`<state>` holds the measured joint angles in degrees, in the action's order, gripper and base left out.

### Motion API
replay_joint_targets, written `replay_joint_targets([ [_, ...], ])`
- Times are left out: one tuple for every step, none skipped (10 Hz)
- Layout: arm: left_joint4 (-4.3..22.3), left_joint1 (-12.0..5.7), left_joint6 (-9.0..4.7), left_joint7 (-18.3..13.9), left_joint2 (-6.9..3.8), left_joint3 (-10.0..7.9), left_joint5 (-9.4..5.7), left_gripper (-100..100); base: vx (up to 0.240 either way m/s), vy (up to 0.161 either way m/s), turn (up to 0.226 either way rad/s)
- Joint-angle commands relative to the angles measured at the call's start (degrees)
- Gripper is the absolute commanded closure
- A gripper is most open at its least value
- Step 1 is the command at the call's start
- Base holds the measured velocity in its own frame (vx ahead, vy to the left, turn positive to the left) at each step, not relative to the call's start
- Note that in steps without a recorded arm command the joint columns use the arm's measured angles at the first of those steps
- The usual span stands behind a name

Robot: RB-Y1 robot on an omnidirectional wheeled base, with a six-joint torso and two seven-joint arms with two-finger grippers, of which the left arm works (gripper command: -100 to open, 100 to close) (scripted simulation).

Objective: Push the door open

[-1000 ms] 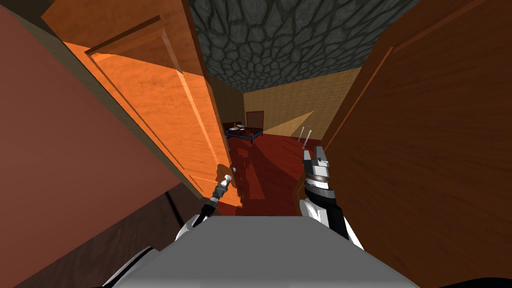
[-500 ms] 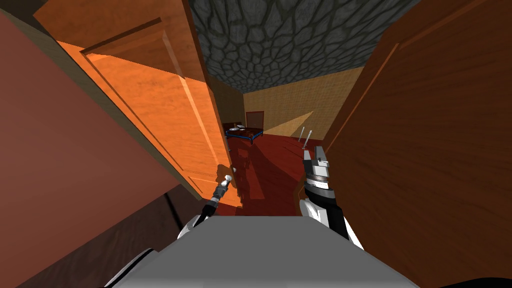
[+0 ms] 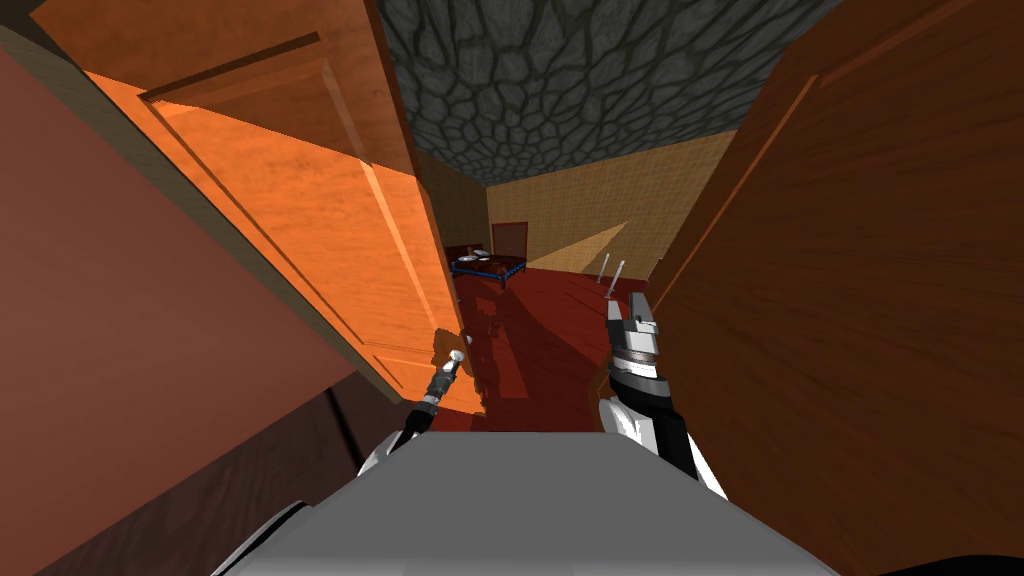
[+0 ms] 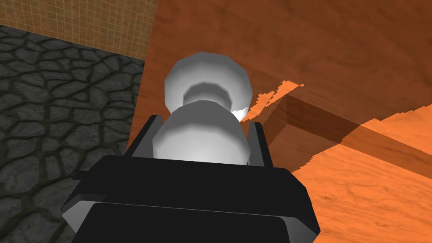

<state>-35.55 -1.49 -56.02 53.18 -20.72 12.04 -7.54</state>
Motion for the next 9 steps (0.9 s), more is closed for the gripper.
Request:
replay_joint_targets([
  [-0.37,-0.05,0.15,-1.91,0.09,-0.14,-0.26,100,0.034,0.003,-0.001],
  [-0.71,0.13,0.32,-4.01,0.36,-0.26,-0.62,100,0.041,0.007,-0.003],
  [-1.05,0.31,0.49,-5.46,0.62,-0.37,-0.97,100,0.057,0.007,-0.001],
  [-1.05,0.31,0.49,-6.30,0.62,-0.37,-0.97,100,0.042,0.000,-0.003],
  [-1.39,0.49,0.66,-8.30,0.88,-0.48,-1.33,100,0.038,-0.007,0.000],
  [-1.39,0.49,0.66,-8.50,0.88,-0.48,-1.33,100,0.030,-0.002,0.001],
  [-1.73,0.67,0.83,-10.70,1.14,-0.59,-1.68,100,0.032,0.008,0.002],
  [-2.10,0.87,1.01,-12.20,1.43,-0.71,-2.08,100,0.053,0.002,0.001],
  [-2.10,0.87,1.01,-12.98,1.43,-0.71,-2.08,100,0.045,-0.004,0.002],
])
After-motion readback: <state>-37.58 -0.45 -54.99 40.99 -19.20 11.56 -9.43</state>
